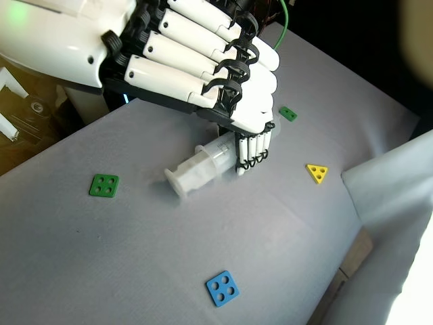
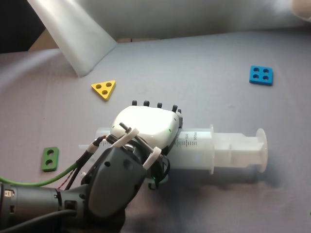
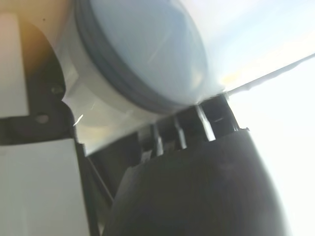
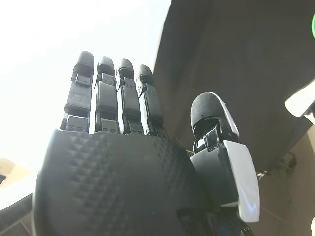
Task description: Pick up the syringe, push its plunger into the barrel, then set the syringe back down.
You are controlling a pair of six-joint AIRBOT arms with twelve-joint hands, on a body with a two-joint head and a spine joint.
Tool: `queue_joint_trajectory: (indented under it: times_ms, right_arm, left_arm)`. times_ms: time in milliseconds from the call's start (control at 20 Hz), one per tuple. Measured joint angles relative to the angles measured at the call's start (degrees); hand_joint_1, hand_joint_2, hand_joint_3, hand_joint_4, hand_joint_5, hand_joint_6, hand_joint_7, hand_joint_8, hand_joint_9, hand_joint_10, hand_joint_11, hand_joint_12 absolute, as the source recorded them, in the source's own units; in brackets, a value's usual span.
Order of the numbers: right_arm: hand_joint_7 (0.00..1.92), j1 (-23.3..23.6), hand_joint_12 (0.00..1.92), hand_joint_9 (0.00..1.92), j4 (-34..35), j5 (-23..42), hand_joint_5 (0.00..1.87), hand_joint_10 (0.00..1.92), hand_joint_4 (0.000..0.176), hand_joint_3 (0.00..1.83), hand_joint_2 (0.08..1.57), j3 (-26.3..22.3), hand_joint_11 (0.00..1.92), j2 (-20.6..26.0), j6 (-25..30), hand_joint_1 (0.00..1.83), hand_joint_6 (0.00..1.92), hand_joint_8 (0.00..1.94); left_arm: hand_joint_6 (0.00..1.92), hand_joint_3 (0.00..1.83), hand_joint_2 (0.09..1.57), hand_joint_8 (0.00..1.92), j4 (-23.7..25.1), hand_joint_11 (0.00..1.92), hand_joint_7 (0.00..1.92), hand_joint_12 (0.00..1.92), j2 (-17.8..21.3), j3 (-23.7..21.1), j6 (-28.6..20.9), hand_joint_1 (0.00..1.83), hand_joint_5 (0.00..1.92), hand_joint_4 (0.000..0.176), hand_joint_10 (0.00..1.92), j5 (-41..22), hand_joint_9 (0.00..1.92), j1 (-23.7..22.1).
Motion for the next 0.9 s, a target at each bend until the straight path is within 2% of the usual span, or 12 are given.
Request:
queue_joint_trajectory:
  times_ms: [100,200,250,300,600,650,700,900]
  right_arm:
    - [0.17,0.0,0.30,0.13,0.0,-0.5,0.19,0.01,0.000,0.00,1.40,0.1,0.00,0.2,1.8,0.00,0.01,0.00]
    - [0.19,-0.4,0.35,0.15,0.0,-1.3,0.21,0.01,0.000,0.00,1.40,0.1,0.00,0.2,5.2,0.00,0.01,0.01]
    - [0.15,-0.7,0.21,0.10,0.1,-1.6,0.16,0.01,0.000,0.00,1.39,0.1,0.00,0.2,7.2,0.00,0.01,0.01]
    - [0.17,-0.7,0.25,0.11,0.1,-1.7,0.18,0.01,0.000,0.00,1.39,0.1,0.00,0.2,9.5,0.00,0.01,0.01]
    - [0.17,-0.7,0.21,0.11,0.2,-4.8,0.19,0.01,0.000,0.00,1.39,0.1,0.00,0.3,10.9,0.00,0.01,0.01]
    - [0.20,-0.7,0.32,0.14,0.3,-5.7,0.21,0.01,0.000,0.00,1.39,0.1,0.00,0.5,11.0,0.00,0.01,0.00]
    - [0.19,-0.7,0.32,0.14,0.3,-6.1,0.21,0.01,0.000,0.00,1.39,0.1,0.00,0.5,11.3,0.00,0.00,0.00]
    - [0.13,-0.7,0.19,0.09,0.7,-10.4,0.16,0.00,0.000,0.00,1.40,-0.9,0.00,0.5,17.9,0.00,0.00,0.00]
  left_arm:
    - [0.71,0.00,1.10,0.99,0.0,0.84,1.01,0.92,0.0,0.0,0.0,1.38,1.00,0.000,1.21,0.0,0.94,0.0]
    - [0.70,0.00,1.10,1.02,0.2,0.85,0.99,0.94,0.0,0.0,-0.3,1.38,0.99,0.000,1.23,-0.1,0.94,0.0]
    - [0.72,0.00,1.11,1.04,0.2,0.83,0.98,0.94,0.0,0.0,-0.4,1.38,0.98,0.000,1.23,-0.1,0.94,0.0]
    - [0.74,0.00,1.11,1.06,0.2,0.80,0.97,0.94,0.0,0.0,-0.4,1.38,0.97,0.000,1.25,0.0,0.92,-0.1]
    - [0.82,0.00,1.11,1.02,-3.8,0.78,0.99,0.97,1.7,-1.9,-0.2,1.38,0.93,0.000,1.26,2.3,0.91,-1.7]
    - [0.88,0.00,1.13,1.09,-5.4,0.75,0.97,1.03,2.3,-2.5,-0.7,1.37,0.89,0.000,1.31,3.2,0.87,-2.4]
    - [0.87,0.00,1.13,1.10,-6.1,0.75,0.96,1.04,2.7,-3.0,-0.7,1.37,0.89,0.000,1.31,3.6,0.87,-3.1]
    - [0.79,0.00,1.12,1.07,-7.1,0.75,0.96,1.04,5.5,-5.0,-1.0,1.38,0.96,0.000,1.30,3.8,0.88,-6.3]
